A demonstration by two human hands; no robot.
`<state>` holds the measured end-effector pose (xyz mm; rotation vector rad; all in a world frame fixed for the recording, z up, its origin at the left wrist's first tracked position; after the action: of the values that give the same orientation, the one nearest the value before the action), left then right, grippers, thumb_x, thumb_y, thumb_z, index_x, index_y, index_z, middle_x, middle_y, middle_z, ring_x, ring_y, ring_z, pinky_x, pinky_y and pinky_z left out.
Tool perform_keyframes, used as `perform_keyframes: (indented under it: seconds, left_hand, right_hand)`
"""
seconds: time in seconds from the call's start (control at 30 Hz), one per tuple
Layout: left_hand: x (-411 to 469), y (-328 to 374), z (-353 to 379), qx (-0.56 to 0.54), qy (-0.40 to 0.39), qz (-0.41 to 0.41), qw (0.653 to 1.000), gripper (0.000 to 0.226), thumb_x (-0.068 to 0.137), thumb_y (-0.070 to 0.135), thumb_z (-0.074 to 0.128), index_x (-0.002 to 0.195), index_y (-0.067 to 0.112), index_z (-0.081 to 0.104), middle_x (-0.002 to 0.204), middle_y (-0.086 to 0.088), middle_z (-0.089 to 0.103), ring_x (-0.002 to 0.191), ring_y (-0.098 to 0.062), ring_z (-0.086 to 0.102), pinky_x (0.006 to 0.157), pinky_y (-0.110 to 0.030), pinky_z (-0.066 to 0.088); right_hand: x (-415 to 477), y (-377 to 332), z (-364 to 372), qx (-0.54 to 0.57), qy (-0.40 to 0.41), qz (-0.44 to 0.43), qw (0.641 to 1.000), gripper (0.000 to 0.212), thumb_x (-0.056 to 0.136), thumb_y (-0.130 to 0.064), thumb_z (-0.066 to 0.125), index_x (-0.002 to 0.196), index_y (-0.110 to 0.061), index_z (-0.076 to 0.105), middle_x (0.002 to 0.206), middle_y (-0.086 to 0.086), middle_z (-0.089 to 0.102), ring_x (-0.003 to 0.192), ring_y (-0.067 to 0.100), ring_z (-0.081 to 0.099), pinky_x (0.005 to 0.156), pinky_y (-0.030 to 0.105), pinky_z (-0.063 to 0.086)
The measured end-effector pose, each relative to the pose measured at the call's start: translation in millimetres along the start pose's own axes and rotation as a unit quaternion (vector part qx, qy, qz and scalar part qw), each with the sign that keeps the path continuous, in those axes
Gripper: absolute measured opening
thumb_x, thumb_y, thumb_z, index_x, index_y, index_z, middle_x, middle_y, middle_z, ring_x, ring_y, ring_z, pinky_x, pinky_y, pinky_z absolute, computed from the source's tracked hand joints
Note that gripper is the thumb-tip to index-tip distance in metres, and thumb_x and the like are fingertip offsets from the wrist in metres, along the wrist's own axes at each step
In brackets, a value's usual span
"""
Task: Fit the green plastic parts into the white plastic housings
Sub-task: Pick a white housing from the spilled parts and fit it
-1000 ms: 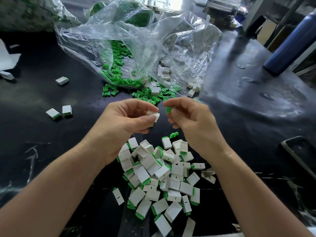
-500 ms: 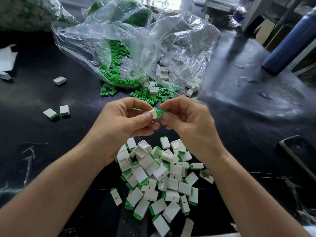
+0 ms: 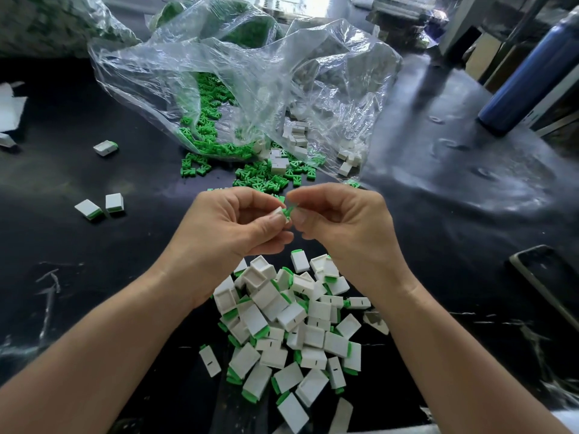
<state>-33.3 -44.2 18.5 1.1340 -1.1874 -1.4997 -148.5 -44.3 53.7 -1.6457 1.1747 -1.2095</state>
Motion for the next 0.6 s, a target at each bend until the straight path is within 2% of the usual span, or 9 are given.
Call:
perform_keyframes:
  seconds: [0.2,0.3,0.4,0.43,0.5,0.6]
  left_hand:
    - [0,4,-1,0.070,-0.007,0.020,0.997,0.005,0.079,-0.001,0.062,0.079,0.003,0.066,0.071,-0.014,0.070,0.057,-0.016,0.068,0.051,-0.018,0.053]
    - [-3,12,-1,0.157,-0.014,0.064,0.985,0.009,0.078,0.001,0.065,0.075,0.008,0.067,0.067,-0.013,0.069,0.056,-0.015,0.067,0.052,-0.019,0.054]
    - [-4,15,0,0.206,-0.025,0.082,0.975,0.012,0.078,0.000,0.066,0.074,0.011,0.068,0.065,-0.010,0.069,0.054,-0.013,0.067,0.052,-0.018,0.053]
    - [-5,15,0,0.224,-0.024,0.087,0.970,0.012,0.079,0.000,0.066,0.074,0.011,0.069,0.063,-0.009,0.069,0.053,-0.013,0.066,0.051,-0.018,0.053]
    - [-6,15,0,0.262,-0.017,0.098,0.960,0.011,0.078,0.001,0.067,0.073,0.010,0.069,0.061,-0.007,0.068,0.052,-0.012,0.066,0.051,-0.019,0.053]
    - [-8,17,1,0.292,-0.015,0.113,0.950,0.012,0.078,0.002,0.069,0.071,0.012,0.069,0.060,-0.003,0.068,0.051,-0.010,0.066,0.050,-0.018,0.053]
  right_hand:
    - [1,5,4,-0.026,-0.009,0.004,1.000,0.028,0.079,-0.002,0.068,0.074,-0.029,0.067,0.068,-0.011,0.067,0.063,0.006,0.062,0.062,0.023,0.053]
    - [0,2,5,-0.063,-0.024,-0.010,0.998,0.032,0.078,0.000,0.068,0.071,-0.032,0.064,0.064,-0.011,0.064,0.061,0.005,0.060,0.062,0.029,0.054]
    - [-1,-1,6,-0.093,-0.032,-0.027,0.995,0.032,0.077,0.001,0.069,0.070,-0.030,0.064,0.067,-0.002,0.065,0.060,0.015,0.060,0.061,0.036,0.054]
    - [-2,-2,6,-0.100,-0.036,-0.034,0.994,0.027,0.077,0.001,0.069,0.070,-0.025,0.066,0.067,0.000,0.066,0.060,0.013,0.059,0.059,0.034,0.054]
    - [-3,-3,9,-0.116,-0.050,-0.049,0.991,0.015,0.076,0.003,0.069,0.075,-0.012,0.070,0.067,-0.001,0.065,0.058,0.004,0.055,0.054,0.020,0.048]
    - [-5,-6,13,-0.145,-0.066,-0.064,0.985,0.010,0.075,0.004,0.069,0.077,-0.006,0.070,0.065,-0.002,0.063,0.055,0.001,0.052,0.051,0.010,0.039]
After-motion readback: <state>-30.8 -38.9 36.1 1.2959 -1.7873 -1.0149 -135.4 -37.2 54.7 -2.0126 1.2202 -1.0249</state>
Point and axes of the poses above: each hand's wrist, its own x-axis towards the middle knuckle, its own z-axis out of the palm, y = z × x, the point moved 10 cm from there along x, towards the middle knuckle
